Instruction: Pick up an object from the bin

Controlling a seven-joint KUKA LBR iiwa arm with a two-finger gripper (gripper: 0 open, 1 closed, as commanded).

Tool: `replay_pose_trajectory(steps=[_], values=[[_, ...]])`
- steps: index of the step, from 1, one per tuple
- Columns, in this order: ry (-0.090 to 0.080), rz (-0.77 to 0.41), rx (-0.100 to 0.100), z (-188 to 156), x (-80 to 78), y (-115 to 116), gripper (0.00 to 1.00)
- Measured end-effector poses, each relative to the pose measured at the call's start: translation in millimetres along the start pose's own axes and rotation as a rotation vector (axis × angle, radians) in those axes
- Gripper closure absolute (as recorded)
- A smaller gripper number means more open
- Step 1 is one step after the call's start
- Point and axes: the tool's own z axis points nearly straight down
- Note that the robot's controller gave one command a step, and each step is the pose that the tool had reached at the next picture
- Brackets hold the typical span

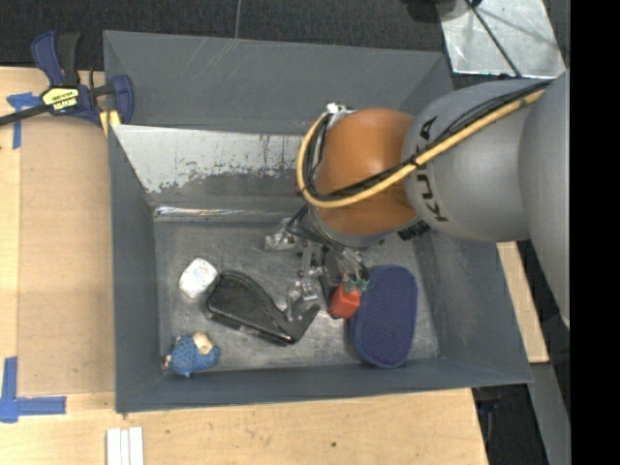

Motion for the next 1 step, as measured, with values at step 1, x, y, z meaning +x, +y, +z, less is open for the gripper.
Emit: replay_pose_trajectory(steps=[1], values=[[-0.012,-0.111,0.001,9.6,-16.5,26.1,0.0]])
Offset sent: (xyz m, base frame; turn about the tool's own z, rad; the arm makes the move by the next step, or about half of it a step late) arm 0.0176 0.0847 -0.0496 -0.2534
